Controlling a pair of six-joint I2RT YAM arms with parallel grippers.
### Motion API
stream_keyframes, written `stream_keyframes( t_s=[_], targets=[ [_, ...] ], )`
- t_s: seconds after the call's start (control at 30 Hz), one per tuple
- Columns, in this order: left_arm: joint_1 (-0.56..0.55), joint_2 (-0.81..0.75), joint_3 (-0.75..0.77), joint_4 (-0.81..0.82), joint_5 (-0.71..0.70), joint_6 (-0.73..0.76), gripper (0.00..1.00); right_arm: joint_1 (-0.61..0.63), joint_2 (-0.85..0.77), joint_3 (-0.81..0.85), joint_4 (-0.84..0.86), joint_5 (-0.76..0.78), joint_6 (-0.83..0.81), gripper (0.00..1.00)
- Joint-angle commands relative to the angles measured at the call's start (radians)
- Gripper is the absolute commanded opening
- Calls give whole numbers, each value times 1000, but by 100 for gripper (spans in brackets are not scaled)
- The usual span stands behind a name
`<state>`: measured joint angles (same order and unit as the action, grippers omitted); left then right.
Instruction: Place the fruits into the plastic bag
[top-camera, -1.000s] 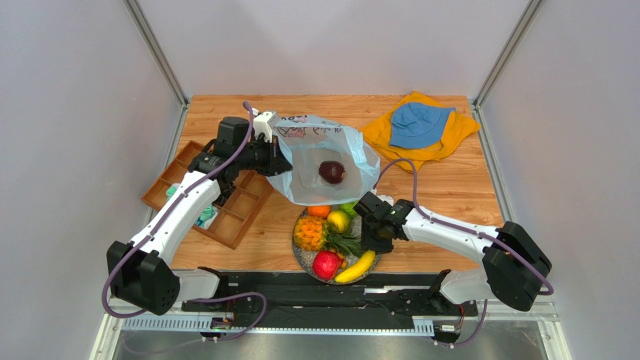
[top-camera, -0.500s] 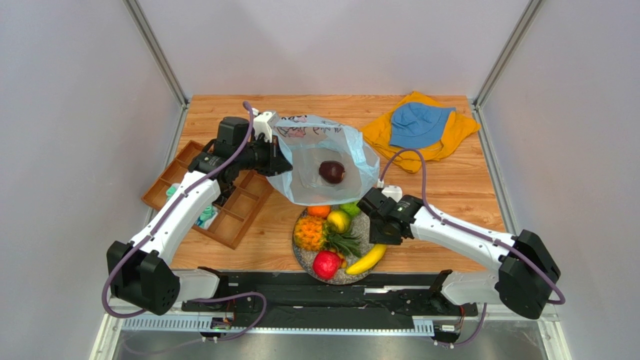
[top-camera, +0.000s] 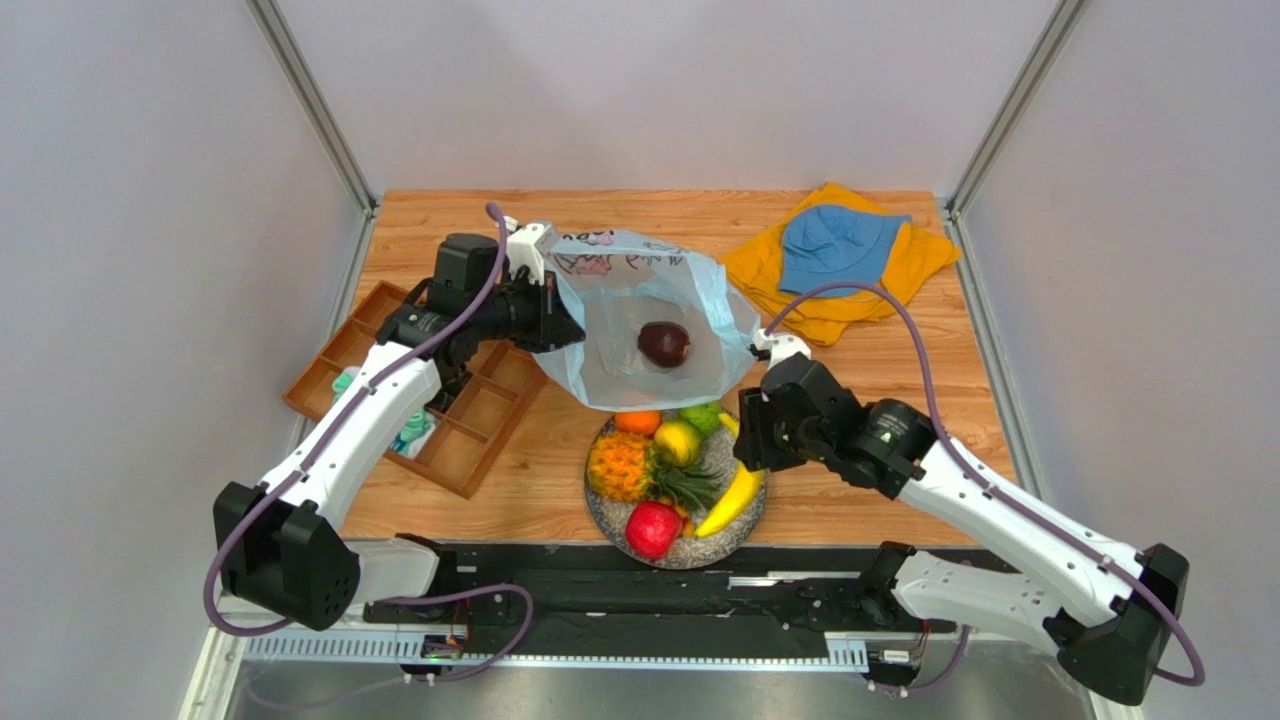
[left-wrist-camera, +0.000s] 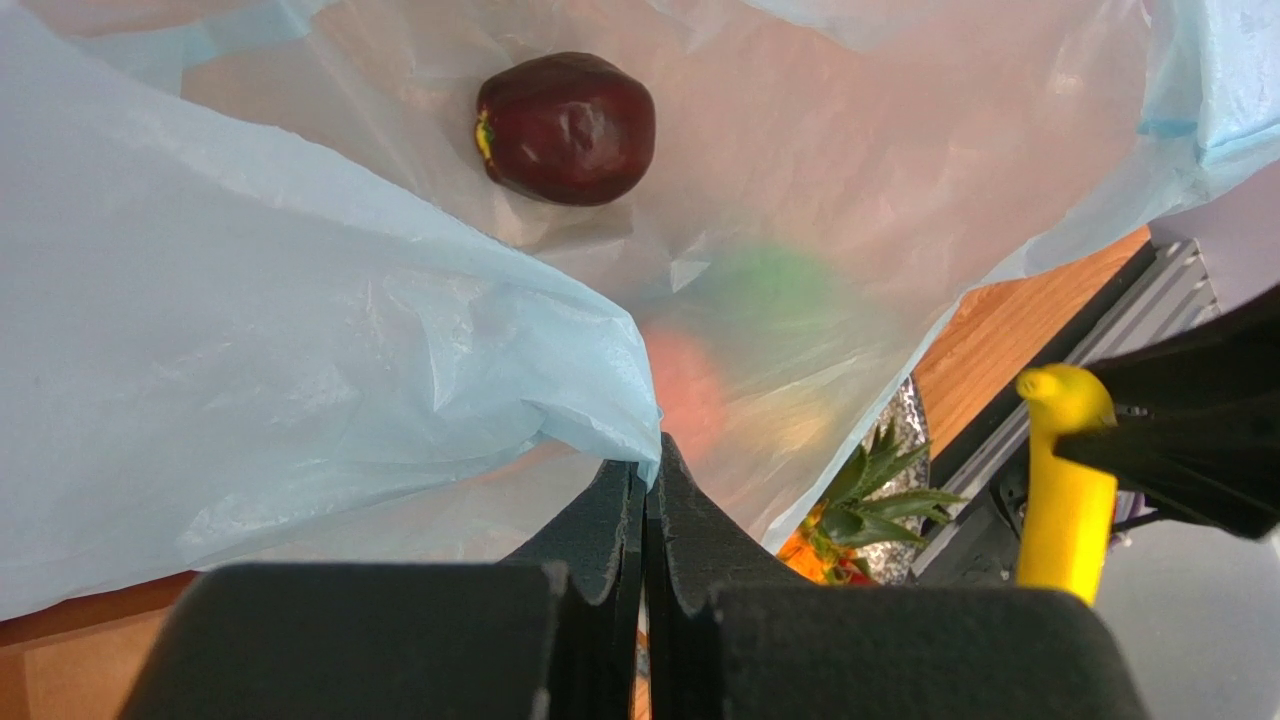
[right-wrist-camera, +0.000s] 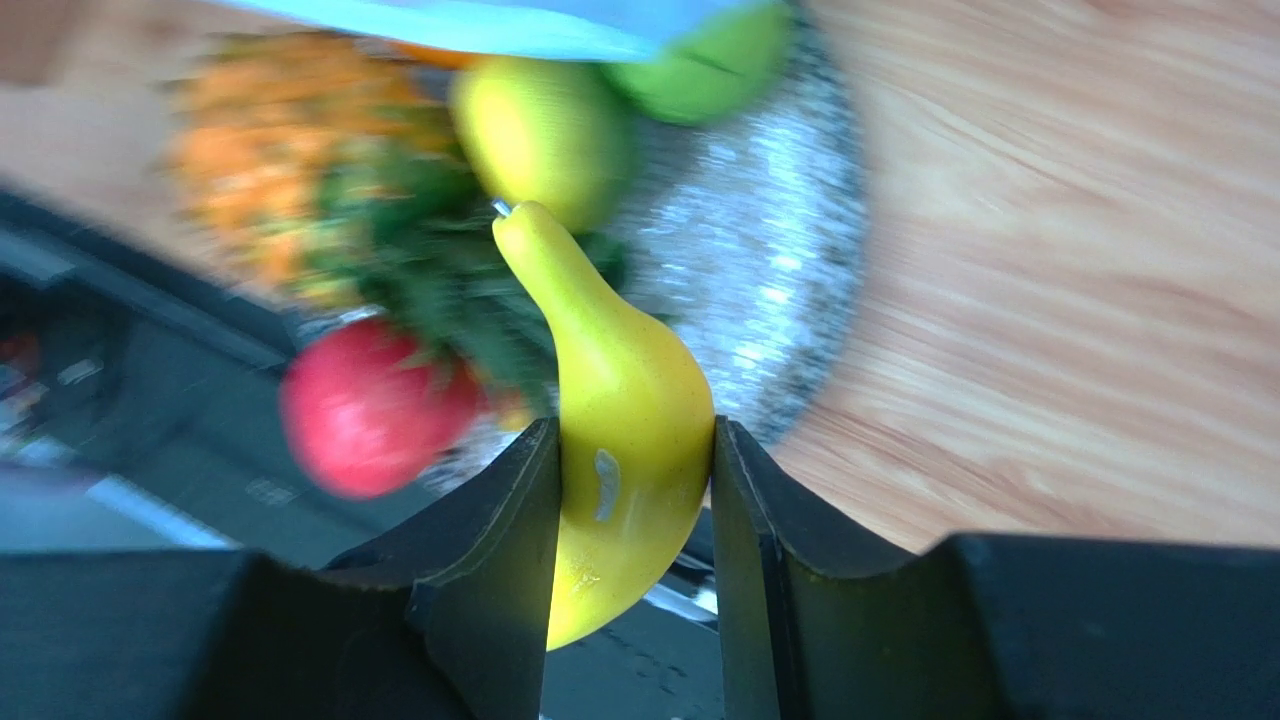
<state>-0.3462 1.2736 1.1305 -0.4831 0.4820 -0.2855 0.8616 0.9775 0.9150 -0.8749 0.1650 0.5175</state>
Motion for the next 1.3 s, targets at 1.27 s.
stream_keyframes(
  t_s=[1.27],
  targets=[
    [4, -26, 25, 15, 23, 3, 0, -133, 754, 660, 401, 313, -115, 0]
  ],
)
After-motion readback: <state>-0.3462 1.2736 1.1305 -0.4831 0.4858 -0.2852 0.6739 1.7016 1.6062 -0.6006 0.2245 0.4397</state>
